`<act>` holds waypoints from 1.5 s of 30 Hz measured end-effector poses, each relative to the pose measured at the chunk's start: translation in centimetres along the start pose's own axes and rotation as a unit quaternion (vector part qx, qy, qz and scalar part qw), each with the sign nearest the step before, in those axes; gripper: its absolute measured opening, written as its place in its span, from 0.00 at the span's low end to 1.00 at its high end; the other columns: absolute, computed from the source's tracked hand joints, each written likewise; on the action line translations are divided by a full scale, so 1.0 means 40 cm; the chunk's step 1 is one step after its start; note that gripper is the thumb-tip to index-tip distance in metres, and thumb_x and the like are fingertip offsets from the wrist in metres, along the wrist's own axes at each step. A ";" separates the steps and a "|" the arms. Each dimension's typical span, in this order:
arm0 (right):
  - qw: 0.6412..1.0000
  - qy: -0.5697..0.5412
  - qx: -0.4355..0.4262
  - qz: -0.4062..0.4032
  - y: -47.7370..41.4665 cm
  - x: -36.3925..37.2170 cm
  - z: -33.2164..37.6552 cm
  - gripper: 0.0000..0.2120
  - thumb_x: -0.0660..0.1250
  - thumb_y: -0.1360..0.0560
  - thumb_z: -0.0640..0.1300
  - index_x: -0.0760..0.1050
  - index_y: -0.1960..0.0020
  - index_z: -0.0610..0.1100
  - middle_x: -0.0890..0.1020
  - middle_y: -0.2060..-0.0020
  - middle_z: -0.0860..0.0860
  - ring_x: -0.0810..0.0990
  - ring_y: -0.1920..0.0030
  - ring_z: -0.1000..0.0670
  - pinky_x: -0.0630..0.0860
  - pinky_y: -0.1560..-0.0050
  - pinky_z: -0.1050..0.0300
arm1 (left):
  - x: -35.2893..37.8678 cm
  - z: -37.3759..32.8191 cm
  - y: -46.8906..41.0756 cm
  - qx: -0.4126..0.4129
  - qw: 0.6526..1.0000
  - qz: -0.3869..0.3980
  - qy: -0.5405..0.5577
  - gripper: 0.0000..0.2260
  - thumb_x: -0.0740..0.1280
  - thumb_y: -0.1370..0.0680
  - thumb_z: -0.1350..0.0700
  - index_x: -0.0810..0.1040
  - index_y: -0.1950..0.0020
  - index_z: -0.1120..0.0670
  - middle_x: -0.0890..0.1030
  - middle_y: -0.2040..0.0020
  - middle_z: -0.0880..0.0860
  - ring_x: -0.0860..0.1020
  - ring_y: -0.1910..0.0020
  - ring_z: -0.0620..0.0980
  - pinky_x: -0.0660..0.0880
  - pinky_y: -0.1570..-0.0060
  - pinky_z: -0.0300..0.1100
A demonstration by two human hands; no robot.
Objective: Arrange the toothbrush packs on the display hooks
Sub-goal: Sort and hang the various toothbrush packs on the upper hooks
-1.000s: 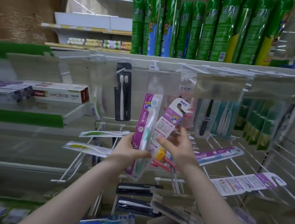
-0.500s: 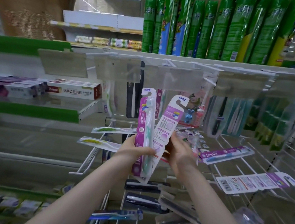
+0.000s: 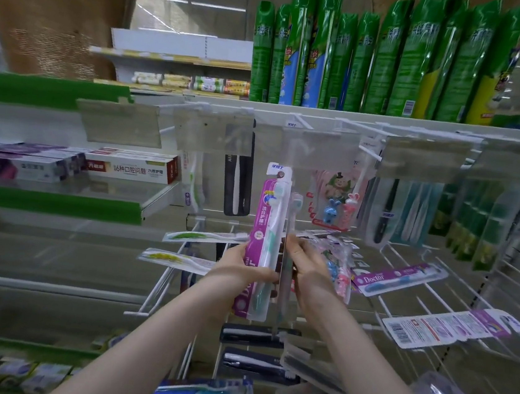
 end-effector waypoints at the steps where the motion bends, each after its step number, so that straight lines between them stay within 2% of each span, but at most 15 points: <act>1: 1.000 -0.018 -0.001 0.000 0.000 0.001 0.003 0.15 0.63 0.25 0.52 0.73 0.47 0.41 0.83 0.53 0.44 0.84 0.55 0.46 0.80 0.52 0.47 | 0.002 -0.003 -0.002 0.001 1.000 -0.002 -0.006 0.20 0.74 0.31 0.60 0.72 0.43 0.51 0.81 0.49 0.54 0.81 0.50 0.56 0.77 0.46 0.57; 4: 0.998 -0.064 0.000 -0.015 -0.002 -0.005 0.013 0.21 0.67 0.30 0.53 0.72 0.45 0.38 0.83 0.52 0.39 0.83 0.53 0.38 0.78 0.49 0.40 | 0.007 -0.016 -0.007 0.018 1.000 -0.002 0.006 0.19 0.74 0.30 0.61 0.73 0.43 0.53 0.82 0.49 0.55 0.82 0.50 0.57 0.77 0.46 0.58; 6: 0.996 -0.089 0.007 -0.023 -0.010 -0.016 0.014 0.22 0.68 0.30 0.52 0.72 0.43 0.37 0.82 0.50 0.37 0.82 0.50 0.36 0.77 0.46 0.37 | 0.007 -0.025 -0.009 0.035 0.999 0.002 0.034 0.18 0.75 0.30 0.60 0.75 0.42 0.55 0.83 0.50 0.56 0.82 0.51 0.57 0.77 0.45 0.58; 9: 0.995 -0.093 0.014 -0.036 -0.028 -0.037 0.018 0.18 0.65 0.24 0.48 0.72 0.40 0.37 0.82 0.47 0.38 0.82 0.48 0.38 0.75 0.43 0.36 | -0.001 -0.036 -0.010 0.056 0.995 0.006 0.081 0.16 0.74 0.29 0.59 0.76 0.43 0.58 0.85 0.53 0.57 0.83 0.54 0.57 0.78 0.48 0.57; 12: 0.996 -0.067 0.009 -0.065 -0.051 -0.064 0.030 0.11 0.62 0.22 0.44 0.72 0.44 0.37 0.81 0.52 0.40 0.80 0.48 0.38 0.73 0.41 0.34 | -0.009 -0.039 -0.015 0.044 0.991 0.010 0.123 0.16 0.71 0.26 0.58 0.74 0.41 0.61 0.84 0.58 0.57 0.83 0.62 0.54 0.81 0.58 0.51; 14: 0.996 -0.044 -0.003 -0.077 -0.064 -0.075 0.051 0.05 0.60 0.22 0.40 0.70 0.48 0.39 0.78 0.56 0.41 0.78 0.51 0.39 0.71 0.41 0.32 | -0.016 -0.043 -0.022 0.038 0.991 0.003 0.132 0.16 0.70 0.26 0.58 0.74 0.41 0.62 0.84 0.60 0.57 0.82 0.65 0.52 0.80 0.61 0.47; 18: 0.997 -0.012 -0.038 -0.069 -0.076 -0.071 0.104 0.06 0.60 0.22 0.37 0.72 0.47 0.44 0.79 0.51 0.39 0.79 0.50 0.39 0.74 0.42 0.35 | -0.017 -0.055 -0.036 0.037 0.989 0.002 0.141 0.15 0.71 0.26 0.58 0.74 0.41 0.60 0.84 0.62 0.55 0.82 0.67 0.52 0.79 0.60 0.48; 23: 0.995 0.033 -0.073 -0.057 -0.089 -0.068 0.149 0.09 0.63 0.22 0.40 0.71 0.44 0.49 0.79 0.46 0.42 0.80 0.46 0.42 0.77 0.45 0.39 | -0.018 -0.078 -0.049 0.047 0.990 0.002 0.134 0.12 0.70 0.26 0.58 0.75 0.44 0.58 0.85 0.61 0.55 0.84 0.62 0.53 0.81 0.59 0.48; 27: 0.991 0.072 -0.102 -0.057 -0.089 -0.069 0.174 0.14 0.62 0.22 0.39 0.68 0.37 0.46 0.80 0.48 0.44 0.81 0.48 0.44 0.77 0.44 0.43 | -0.020 -0.093 -0.051 0.058 0.990 0.008 0.127 0.08 0.69 0.24 0.58 0.75 0.47 0.56 0.85 0.60 0.55 0.84 0.60 0.55 0.82 0.57 0.50; 32: 0.987 0.098 -0.115 -0.050 -0.095 -0.062 0.183 0.12 0.62 0.22 0.41 0.68 0.40 0.51 0.80 0.49 0.46 0.81 0.47 0.44 0.76 0.42 0.41 | -0.016 -0.102 -0.058 0.066 0.989 0.017 0.129 0.11 0.69 0.25 0.57 0.75 0.44 0.57 0.85 0.59 0.55 0.83 0.62 0.52 0.80 0.53 0.51; 37: 0.983 0.129 -0.127 -0.041 -0.092 -0.060 0.179 0.13 0.61 0.21 0.43 0.67 0.38 0.51 0.80 0.49 0.45 0.83 0.52 0.47 0.81 0.50 0.48 | -0.018 -0.100 -0.064 0.067 0.989 0.021 0.130 0.12 0.69 0.25 0.57 0.74 0.43 0.56 0.85 0.57 0.55 0.84 0.59 0.54 0.81 0.55 0.50; 40: 0.979 0.158 -0.127 -0.031 -0.097 -0.055 0.163 0.17 0.63 0.22 0.47 0.65 0.34 0.53 0.79 0.46 0.45 0.82 0.50 0.50 0.79 0.46 0.50 | -0.021 -0.100 -0.063 0.071 0.989 0.024 0.130 0.11 0.69 0.24 0.57 0.75 0.43 0.56 0.85 0.55 0.56 0.84 0.58 0.54 0.81 0.56 0.48; 43: 0.970 0.205 -0.125 -0.039 -0.096 -0.052 0.150 0.23 0.63 0.23 0.52 0.61 0.31 0.55 0.77 0.41 0.45 0.79 0.43 0.49 0.76 0.40 0.47 | -0.021 -0.096 -0.064 0.071 0.989 0.028 0.127 0.10 0.68 0.24 0.56 0.75 0.44 0.54 0.85 0.55 0.55 0.84 0.57 0.53 0.81 0.60 0.45; 45: 0.956 0.254 -0.138 -0.049 -0.094 -0.046 0.159 0.25 0.63 0.23 0.52 0.60 0.29 0.54 0.75 0.37 0.49 0.75 0.39 0.50 0.73 0.37 0.47 | -0.021 -0.096 -0.065 0.071 0.989 0.033 0.128 0.10 0.68 0.24 0.56 0.75 0.44 0.54 0.85 0.54 0.54 0.84 0.55 0.54 0.81 0.58 0.46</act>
Point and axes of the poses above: each hand's wrist, its own y-axis away from the middle knuckle, its own x-axis out of the palm, z = x × y, the point moved 10 cm from there along -y, towards the middle knuckle
